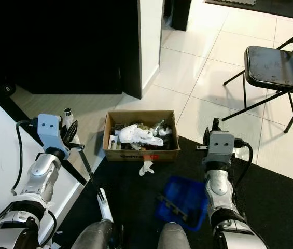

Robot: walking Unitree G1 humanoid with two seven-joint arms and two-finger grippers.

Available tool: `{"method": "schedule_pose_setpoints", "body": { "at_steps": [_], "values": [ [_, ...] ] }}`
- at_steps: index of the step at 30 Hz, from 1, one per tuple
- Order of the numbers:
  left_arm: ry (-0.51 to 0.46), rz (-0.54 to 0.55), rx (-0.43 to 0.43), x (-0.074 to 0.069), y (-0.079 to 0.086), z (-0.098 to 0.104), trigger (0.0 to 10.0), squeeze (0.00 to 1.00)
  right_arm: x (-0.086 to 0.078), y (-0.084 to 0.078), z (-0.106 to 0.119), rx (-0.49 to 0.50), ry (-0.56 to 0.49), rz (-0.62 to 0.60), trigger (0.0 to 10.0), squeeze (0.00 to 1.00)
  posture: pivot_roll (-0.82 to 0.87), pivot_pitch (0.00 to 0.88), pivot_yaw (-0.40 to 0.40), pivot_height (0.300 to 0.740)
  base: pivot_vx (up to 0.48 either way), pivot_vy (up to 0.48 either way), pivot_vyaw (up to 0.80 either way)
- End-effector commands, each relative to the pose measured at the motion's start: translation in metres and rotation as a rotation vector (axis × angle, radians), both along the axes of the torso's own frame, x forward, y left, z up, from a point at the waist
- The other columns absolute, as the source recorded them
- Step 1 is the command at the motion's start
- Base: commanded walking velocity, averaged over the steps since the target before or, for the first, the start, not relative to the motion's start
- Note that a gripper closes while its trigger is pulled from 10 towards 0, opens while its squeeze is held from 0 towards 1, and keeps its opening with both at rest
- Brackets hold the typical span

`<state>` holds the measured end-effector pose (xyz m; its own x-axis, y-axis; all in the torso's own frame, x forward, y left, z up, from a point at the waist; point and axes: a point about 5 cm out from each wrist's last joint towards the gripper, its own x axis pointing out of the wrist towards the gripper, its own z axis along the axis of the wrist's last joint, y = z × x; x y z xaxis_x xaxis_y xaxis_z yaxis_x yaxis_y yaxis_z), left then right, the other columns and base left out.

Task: Sweep floor

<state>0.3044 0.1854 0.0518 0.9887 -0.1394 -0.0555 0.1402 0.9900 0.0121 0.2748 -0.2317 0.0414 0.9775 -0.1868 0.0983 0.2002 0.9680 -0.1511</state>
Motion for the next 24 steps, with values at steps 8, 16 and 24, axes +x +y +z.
{"method": "schedule_pose_setpoints", "body": {
  "at_steps": [8,16,24],
  "values": [
    [-0.014,0.006,-0.011,0.0006,-0.0001,0.0013,10.0,0.00,0.0075,0.0078,0.0074,0.022,-0.035,0.093,10.0,0.00,-0.01,0.003,0.058,0.740,0.000,0.000,0.00],
    [0.024,-0.056,0.026,-0.0014,-0.0031,-0.0037,10.0,0.00,0.0095,0.0117,0.0051,-0.010,0.009,0.164,10.0,0.00,0.00,0.006,0.061,0.740,0.000,0.000,0.00],
    [0.029,-0.045,0.000,-0.0013,-0.0040,-0.0037,10.0,0.00,0.0102,0.0101,0.0059,-0.005,0.015,0.193,10.0,0.00,0.00,0.006,0.055,0.740,0.000,0.000,0.00]
  ]
}}
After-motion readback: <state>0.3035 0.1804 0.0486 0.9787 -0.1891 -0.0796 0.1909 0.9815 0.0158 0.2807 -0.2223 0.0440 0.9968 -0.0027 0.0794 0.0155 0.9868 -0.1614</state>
